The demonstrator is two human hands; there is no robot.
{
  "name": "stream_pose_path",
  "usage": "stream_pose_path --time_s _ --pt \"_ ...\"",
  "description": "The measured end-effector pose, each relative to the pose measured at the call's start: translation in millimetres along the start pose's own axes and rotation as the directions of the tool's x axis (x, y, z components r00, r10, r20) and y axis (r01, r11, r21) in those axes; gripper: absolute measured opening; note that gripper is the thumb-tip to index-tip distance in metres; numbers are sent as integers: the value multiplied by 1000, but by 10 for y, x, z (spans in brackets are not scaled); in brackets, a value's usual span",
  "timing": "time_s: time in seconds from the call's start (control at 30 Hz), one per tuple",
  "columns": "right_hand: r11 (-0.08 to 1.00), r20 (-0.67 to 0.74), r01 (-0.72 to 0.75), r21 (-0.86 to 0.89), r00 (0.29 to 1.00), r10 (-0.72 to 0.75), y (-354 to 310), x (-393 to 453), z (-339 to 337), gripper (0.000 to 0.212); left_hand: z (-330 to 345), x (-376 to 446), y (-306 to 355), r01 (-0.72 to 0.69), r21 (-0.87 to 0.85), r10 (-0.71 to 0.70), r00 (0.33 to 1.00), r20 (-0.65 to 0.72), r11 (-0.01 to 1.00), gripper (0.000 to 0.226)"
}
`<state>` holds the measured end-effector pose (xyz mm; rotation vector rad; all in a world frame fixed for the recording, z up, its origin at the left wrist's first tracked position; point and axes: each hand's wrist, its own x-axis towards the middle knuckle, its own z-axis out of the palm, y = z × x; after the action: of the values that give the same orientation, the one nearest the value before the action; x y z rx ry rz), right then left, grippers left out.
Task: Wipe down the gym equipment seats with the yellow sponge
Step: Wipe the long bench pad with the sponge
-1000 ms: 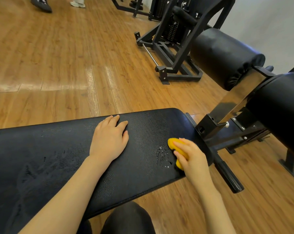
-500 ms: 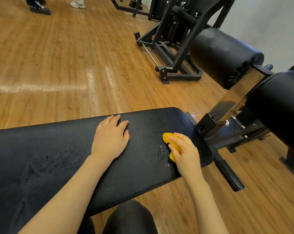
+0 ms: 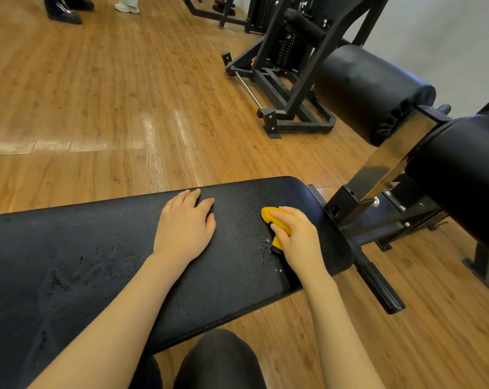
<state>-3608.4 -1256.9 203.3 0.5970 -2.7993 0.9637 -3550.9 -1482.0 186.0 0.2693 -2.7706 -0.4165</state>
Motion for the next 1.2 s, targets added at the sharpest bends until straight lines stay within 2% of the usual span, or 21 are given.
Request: stream_pose_path --time_s 0.23,0.53,0.73,0.83,1.07,1.2 --pt "999 14 40 33 999 -40 -84 -782 -90 31 8 -19 8 5 -15 -5 1000 -12 1000 36" --pt "1000 2 -3 14 1000 3 -158 -91 105 28 5 -3 -6 4 -23 -4 1000 -18 1000 36" --pt "999 57 17 37 998 -19 -197 -606 -25 31 -4 -8 -9 4 -27 -4 1000 -20 1000 36" --pt "998 35 27 48 999 -29 -206 -855 -21 33 -6 -1 -7 10 -29 -10 1000 -22 1000 36" --pt "1000 31 -2 30 1000 1 -207 -333 129 28 2 14 -20 -4 -17 3 1000 -26 1000 36" --pt "999 16 -14 32 1000 13 -239 -323 144 31 -10 -37 25 8 7 -8 1000 12 1000 37"
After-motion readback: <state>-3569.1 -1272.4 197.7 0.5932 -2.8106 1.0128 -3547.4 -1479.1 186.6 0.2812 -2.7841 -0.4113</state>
